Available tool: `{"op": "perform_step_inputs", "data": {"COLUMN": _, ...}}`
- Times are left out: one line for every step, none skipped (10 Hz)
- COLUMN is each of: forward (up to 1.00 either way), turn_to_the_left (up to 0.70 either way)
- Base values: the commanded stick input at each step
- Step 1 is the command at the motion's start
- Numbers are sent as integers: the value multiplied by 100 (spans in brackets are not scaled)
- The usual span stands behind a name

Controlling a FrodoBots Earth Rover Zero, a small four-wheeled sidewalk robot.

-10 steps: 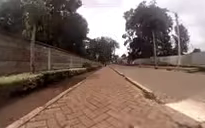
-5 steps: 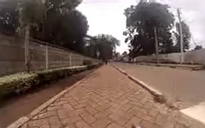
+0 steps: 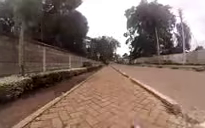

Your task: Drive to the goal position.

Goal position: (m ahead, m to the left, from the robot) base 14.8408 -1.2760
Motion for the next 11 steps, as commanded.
{"op": "perform_step_inputs", "data": {"forward": 70, "turn_to_the_left": 0}}
{"op": "perform_step_inputs", "data": {"forward": 70, "turn_to_the_left": 0}}
{"op": "perform_step_inputs", "data": {"forward": 70, "turn_to_the_left": 0}}
{"op": "perform_step_inputs", "data": {"forward": 70, "turn_to_the_left": 0}}
{"op": "perform_step_inputs", "data": {"forward": 70, "turn_to_the_left": 0}}
{"op": "perform_step_inputs", "data": {"forward": 70, "turn_to_the_left": 0}}
{"op": "perform_step_inputs", "data": {"forward": 70, "turn_to_the_left": 0}}
{"op": "perform_step_inputs", "data": {"forward": 70, "turn_to_the_left": 0}}
{"op": "perform_step_inputs", "data": {"forward": 70, "turn_to_the_left": 0}}
{"op": "perform_step_inputs", "data": {"forward": 70, "turn_to_the_left": 0}}
{"op": "perform_step_inputs", "data": {"forward": 70, "turn_to_the_left": 0}}
